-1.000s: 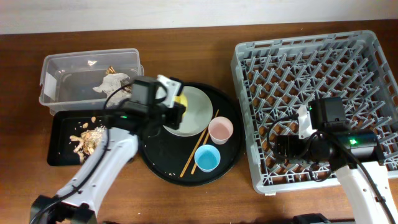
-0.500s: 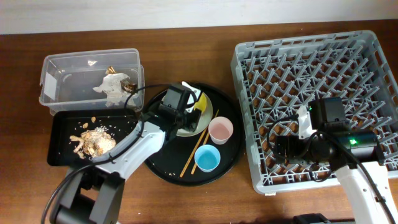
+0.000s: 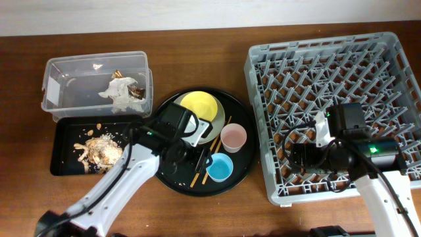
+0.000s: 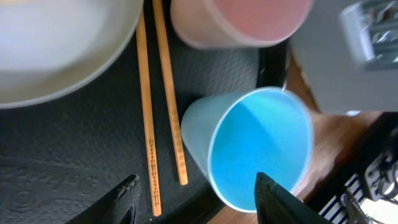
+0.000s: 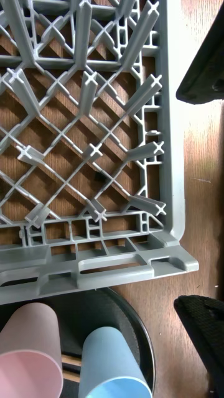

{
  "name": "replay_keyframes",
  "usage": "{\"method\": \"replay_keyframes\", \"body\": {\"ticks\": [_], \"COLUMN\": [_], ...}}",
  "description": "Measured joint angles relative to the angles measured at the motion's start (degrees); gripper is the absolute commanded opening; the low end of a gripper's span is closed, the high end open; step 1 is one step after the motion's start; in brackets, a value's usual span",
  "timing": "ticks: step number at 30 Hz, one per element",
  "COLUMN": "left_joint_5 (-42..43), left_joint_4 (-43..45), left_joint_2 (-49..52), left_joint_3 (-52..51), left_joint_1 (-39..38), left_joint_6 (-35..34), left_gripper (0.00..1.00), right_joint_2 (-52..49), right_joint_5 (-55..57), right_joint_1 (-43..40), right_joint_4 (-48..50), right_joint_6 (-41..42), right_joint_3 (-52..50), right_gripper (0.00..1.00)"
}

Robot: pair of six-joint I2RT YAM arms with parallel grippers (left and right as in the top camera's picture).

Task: Sort waste into correct bins and load items into the dishwasher rack
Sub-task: 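Grasp the blue cup with the left gripper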

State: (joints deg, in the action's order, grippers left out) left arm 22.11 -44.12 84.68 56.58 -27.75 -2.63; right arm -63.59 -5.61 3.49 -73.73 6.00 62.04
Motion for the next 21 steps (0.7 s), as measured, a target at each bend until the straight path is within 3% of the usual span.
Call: {"method": "replay_keyframes", "body": {"ticks": [2,7,13,16,19,21], "left_joint_5": [0.0,0.2,0.4,0.4,1.0,3.7], "left_joint_4": [0.4,1.1,0.8,-5.9,-8.2,-4.9], "left_joint_2": [3.5,8.1,8.2,7.6,-1.4,-6.8], "left_joint_3": [-0.4,-0.5,-0.5,0.8,4.5,5.7], "left_joint_1": [0.0,0.0,0.2,3.1,9.2,12.5], "left_joint_6": [0.0,0.0,0.0,-0.2,-0.3,-0.5], "left_gripper": [0.33,0.01,0.00,0.00,0.00,0.00], "right_joint_2": [0.0,0.0,0.0,0.0,0.0,0.0], "right_joint_5": [0.0,0.0,0.1,1.1,2.8,1.1], "right_joint_1": [0.0,0.0,0.0,0.0,0.0,0.0], "right_joint_4": [0.0,0.0,-0.6,0.6,6.3,9.6], "right_joint_6": [0.0,0.0,0.0,0.2,3.3,3.6], "right_joint_3": [0.0,0.0,0.0,0.0,0.0,0.0], "right_gripper": [0.99,0.99,0.99,0.99,0.99,0.99]}}
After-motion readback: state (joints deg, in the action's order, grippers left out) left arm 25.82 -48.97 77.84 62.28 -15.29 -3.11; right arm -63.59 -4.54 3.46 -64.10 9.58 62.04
